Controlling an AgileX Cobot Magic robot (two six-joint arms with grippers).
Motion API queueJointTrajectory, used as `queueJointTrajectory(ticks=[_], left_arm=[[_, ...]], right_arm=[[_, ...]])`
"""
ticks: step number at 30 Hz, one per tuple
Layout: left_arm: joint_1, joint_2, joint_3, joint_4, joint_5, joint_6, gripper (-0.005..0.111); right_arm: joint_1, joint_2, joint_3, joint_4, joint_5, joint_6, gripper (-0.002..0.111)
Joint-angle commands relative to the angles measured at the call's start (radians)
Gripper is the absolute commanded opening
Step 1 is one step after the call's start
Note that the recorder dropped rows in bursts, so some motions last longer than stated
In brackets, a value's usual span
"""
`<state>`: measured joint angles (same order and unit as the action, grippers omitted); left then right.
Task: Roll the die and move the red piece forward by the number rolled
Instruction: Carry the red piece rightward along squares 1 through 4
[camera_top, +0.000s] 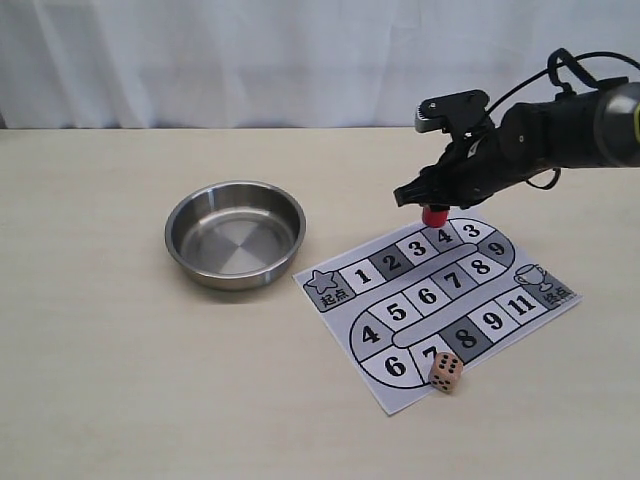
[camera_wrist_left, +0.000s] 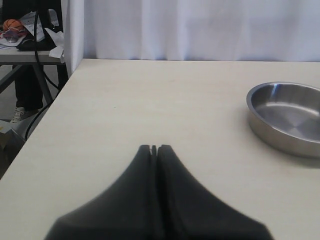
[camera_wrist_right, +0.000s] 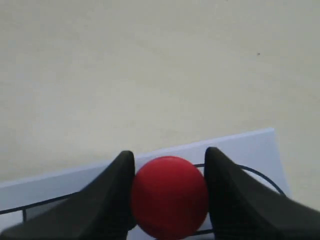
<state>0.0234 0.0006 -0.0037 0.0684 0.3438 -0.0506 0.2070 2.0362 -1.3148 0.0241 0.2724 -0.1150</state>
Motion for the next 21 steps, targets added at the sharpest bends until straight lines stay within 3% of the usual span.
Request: queueJointTrajectory(ticks=[1,21], left_arm=[[0.000,-0.001,0.004,-0.002,-0.013,-0.006,0.000],[0.000,-0.001,0.004,-0.002,-0.013,-0.006,0.000]], right_arm=[[-0.032,-0.001,0.002,0.045,-0.015,0.007,0.004],[-0.036,0.052,0.002,0.065,-0.027,0.007,0.004]])
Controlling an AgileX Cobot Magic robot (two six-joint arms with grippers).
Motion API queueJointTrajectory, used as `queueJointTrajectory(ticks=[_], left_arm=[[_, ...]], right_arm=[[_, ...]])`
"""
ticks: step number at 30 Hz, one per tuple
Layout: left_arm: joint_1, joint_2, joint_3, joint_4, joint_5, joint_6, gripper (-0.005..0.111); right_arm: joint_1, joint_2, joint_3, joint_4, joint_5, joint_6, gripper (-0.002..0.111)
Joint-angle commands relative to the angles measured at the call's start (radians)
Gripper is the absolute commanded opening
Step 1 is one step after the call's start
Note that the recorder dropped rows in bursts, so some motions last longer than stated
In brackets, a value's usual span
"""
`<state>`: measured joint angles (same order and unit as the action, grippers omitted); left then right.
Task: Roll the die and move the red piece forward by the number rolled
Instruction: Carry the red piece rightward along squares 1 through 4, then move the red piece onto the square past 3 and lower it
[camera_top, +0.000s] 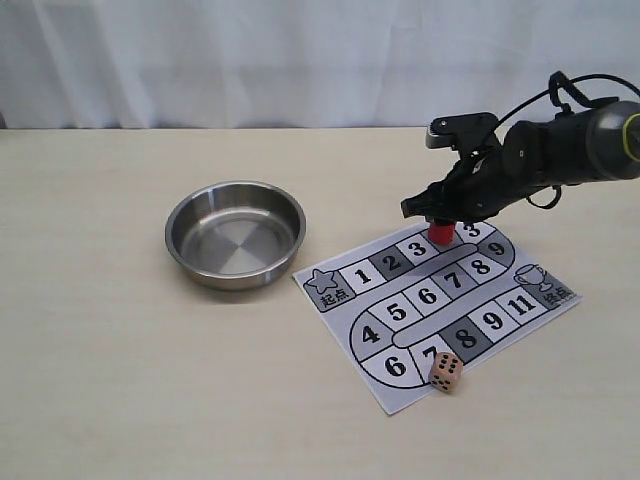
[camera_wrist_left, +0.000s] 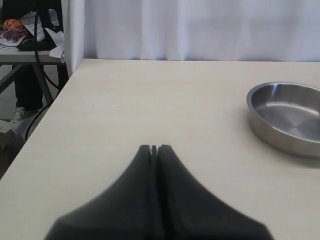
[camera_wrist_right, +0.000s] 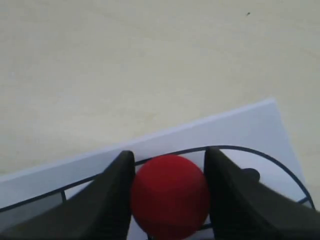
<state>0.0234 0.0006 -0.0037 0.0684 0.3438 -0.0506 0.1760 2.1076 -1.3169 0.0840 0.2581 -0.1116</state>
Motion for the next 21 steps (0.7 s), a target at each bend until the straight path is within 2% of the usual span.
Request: queueJointTrajectory(ticks=[1,9,21], left_arm=[[0.000,-0.001,0.004,0.000,-0.013,-0.006,0.000],[0.000,-0.001,0.004,0.000,-0.013,-0.006,0.000],[0.000,-0.001,0.004,0.000,-0.013,-0.006,0.000]], right_arm=[[-0.010,-0.025,0.004,0.005,-0.020,0.003,0.004],[-0.074,-0.051,0.004,0.005,-0.016,0.035,0.004],[-0.085,0.017,0.004,0.005,-0.018,0.045,0.004]])
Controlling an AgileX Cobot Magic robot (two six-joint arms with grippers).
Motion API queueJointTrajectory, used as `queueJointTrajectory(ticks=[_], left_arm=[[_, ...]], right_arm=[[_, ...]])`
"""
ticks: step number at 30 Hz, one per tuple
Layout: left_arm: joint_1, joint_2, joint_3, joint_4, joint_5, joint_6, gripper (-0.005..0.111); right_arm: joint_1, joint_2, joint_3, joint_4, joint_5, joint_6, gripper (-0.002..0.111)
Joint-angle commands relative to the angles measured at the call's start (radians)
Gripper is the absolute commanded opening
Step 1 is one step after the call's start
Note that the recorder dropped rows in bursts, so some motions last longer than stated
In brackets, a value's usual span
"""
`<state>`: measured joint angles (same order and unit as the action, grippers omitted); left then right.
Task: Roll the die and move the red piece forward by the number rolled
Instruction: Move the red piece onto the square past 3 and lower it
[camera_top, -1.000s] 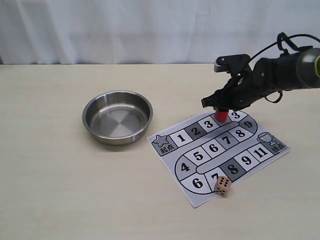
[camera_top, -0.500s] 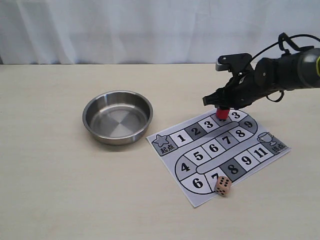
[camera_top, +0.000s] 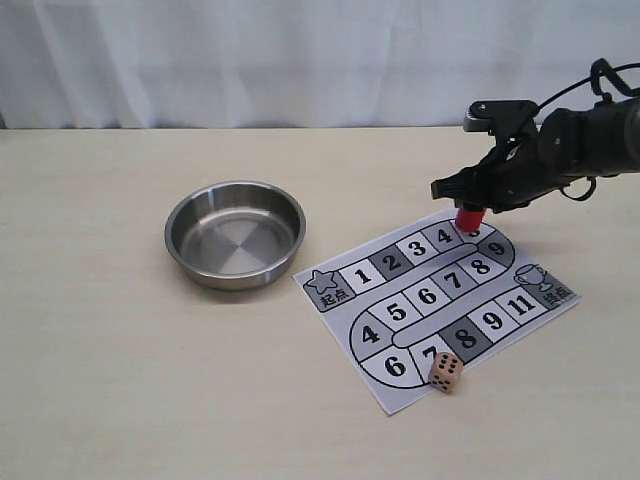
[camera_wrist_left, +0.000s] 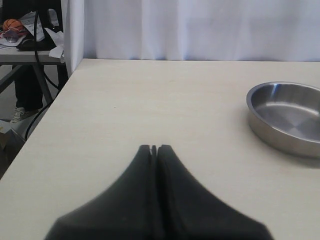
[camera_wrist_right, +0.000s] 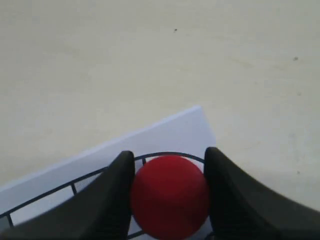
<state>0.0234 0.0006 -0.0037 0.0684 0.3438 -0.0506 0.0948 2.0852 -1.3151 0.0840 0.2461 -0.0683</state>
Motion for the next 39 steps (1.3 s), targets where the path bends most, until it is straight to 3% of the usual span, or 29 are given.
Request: queueJointTrajectory(ticks=[1,13,23,34,39], left_arm=[[0.000,-0.001,0.004,0.000,-0.013,-0.006,0.000],[0.000,-0.001,0.004,-0.002,-0.013,-0.006,0.000],[0.000,-0.001,0.004,-0.002,-0.013,-0.006,0.000],[0.000,-0.001,0.004,-0.002,-0.013,-0.006,0.000],[0.000,-0.001,0.004,-0.002,-0.013,-0.006,0.000]], right_arm=[[-0.004,0.047,0.002,0.005,-0.006,0.002,0.004],[-0.004,-0.033,0.002,0.003,0.047,0.002,0.004],[-0.071,-0.075,0.004,-0.049,0.191,0.002,0.004],[-0.069,-0.030,0.054,-0.049,0.116,0.001,0.004],[-0.069,-0.006,0.054,-0.049,0.116,0.001,0.013]])
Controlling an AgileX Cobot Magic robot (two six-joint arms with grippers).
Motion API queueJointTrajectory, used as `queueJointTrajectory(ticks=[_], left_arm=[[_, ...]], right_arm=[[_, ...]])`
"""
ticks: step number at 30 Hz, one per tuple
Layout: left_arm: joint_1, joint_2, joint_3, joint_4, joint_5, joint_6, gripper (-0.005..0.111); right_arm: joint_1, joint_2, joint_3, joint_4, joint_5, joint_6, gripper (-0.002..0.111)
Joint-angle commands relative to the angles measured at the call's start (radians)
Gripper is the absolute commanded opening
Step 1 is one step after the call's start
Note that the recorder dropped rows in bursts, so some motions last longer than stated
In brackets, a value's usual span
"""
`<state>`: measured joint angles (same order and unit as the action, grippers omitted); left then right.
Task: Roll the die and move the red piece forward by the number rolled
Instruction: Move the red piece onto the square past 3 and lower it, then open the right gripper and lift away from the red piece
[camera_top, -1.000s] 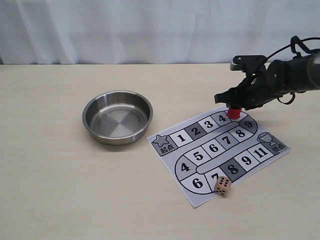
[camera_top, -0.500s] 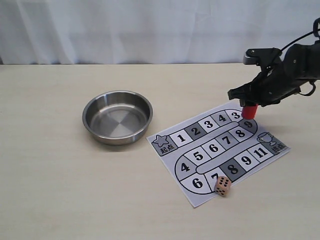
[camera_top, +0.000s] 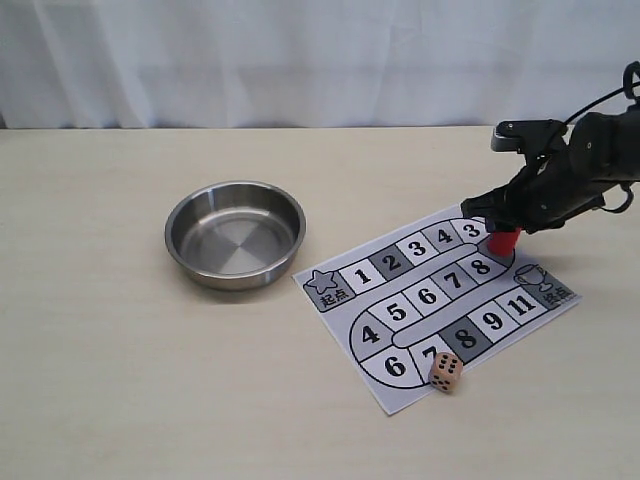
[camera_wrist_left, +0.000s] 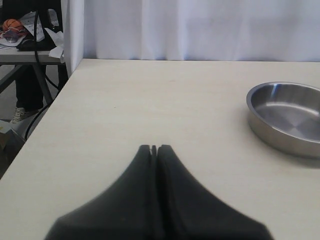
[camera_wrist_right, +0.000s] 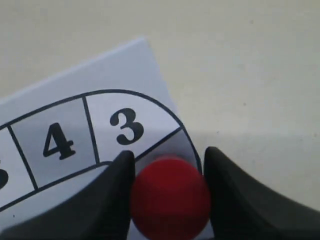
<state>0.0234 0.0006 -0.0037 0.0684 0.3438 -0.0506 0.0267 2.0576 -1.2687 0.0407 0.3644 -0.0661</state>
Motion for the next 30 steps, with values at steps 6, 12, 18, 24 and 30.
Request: queueJointTrajectory(ticks=[6,12,18,24,30], left_arm=[[0.000,-0.001,0.004,0.000,-0.013,-0.006,0.000],[0.000,-0.001,0.004,0.000,-0.013,-0.006,0.000],[0.000,-0.001,0.004,0.000,-0.013,-0.006,0.000],[0.000,-0.001,0.004,0.000,-0.013,-0.006,0.000],[0.000,-0.001,0.004,0.000,-0.013,-0.006,0.000]], right_arm=[[-0.001,0.021,0.007,-0.005,-0.005,-0.001,0.036],[-0.001,0.019,-0.003,-0.003,-0.022,0.003,0.058],[-0.001,-0.004,-0.020,0.023,-0.027,0.003,0.066],[-0.001,-0.058,-0.024,0.023,0.012,0.003,0.064],[-0.001,-0.127,-0.024,0.023,0.127,0.003,0.028]])
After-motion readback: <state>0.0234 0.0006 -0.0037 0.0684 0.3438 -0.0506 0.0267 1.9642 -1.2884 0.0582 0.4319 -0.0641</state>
